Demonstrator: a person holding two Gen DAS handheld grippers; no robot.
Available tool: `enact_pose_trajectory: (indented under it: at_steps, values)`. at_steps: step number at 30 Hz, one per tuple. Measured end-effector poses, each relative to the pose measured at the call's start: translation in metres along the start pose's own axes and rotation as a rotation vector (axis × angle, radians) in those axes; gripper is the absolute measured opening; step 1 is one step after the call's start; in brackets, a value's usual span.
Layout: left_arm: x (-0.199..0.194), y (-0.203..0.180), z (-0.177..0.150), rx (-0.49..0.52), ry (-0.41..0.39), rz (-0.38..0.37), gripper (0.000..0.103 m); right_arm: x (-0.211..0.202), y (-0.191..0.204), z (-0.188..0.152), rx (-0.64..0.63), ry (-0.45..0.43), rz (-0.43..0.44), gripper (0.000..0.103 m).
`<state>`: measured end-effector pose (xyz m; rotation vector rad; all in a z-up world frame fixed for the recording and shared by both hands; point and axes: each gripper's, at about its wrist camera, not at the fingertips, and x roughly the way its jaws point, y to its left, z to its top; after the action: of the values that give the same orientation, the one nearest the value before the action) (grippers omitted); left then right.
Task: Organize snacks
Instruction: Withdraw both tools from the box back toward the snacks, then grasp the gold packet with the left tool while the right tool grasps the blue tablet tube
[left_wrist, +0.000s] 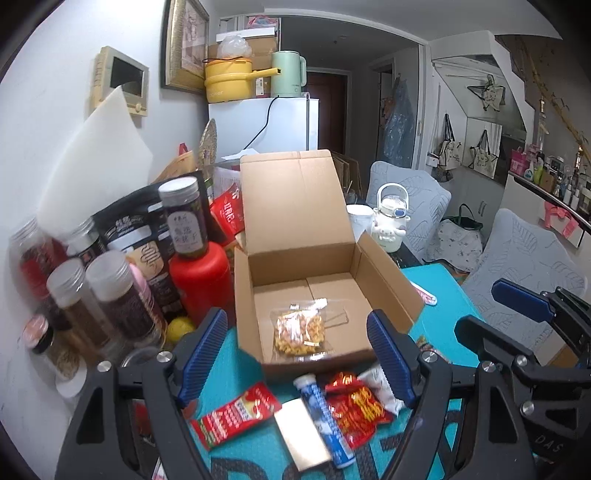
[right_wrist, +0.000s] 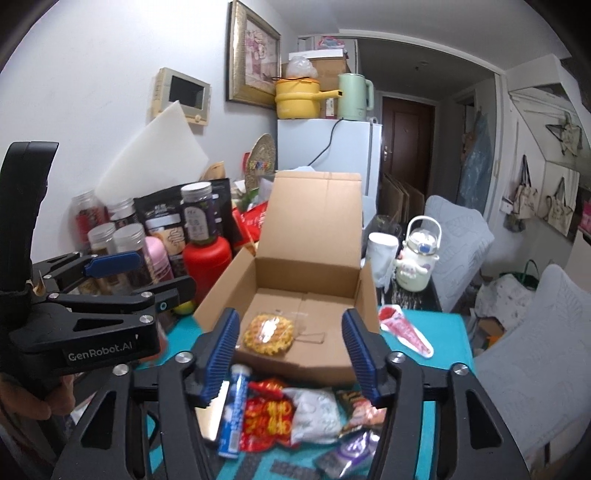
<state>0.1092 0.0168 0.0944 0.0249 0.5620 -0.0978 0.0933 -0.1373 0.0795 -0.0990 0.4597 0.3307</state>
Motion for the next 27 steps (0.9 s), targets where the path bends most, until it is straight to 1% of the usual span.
enact_pose_trajectory:
  at_steps: [4, 11, 15, 21, 25, 27]
  values:
    - [-0.009, 0.003, -0.016, 0.0, 0.017, 0.01, 0.078, -0.011, 0.008, -0.016, 0.018, 0.006, 0.012, 0.063]
    - [-0.023, 0.009, -0.048, 0.009, 0.024, -0.008, 0.078, -0.02, 0.019, -0.041, 0.027, 0.034, 0.019, 0.063]
    - [-0.025, 0.01, -0.062, 0.01, 0.042, -0.02, 0.078, -0.019, 0.022, -0.055, 0.04, 0.06, 0.025, 0.063]
    - [-0.022, 0.016, -0.084, 0.004, 0.073, -0.005, 0.078, -0.014, 0.03, -0.077, 0.049, 0.095, 0.052, 0.063]
    - [-0.024, 0.022, -0.102, -0.011, 0.072, -0.003, 0.078, -0.006, 0.037, -0.091, 0.032, 0.121, 0.026, 0.063]
    - [-0.022, 0.025, -0.109, -0.021, 0.081, -0.01, 0.078, -0.002, 0.041, -0.1, 0.027, 0.135, 0.04, 0.063]
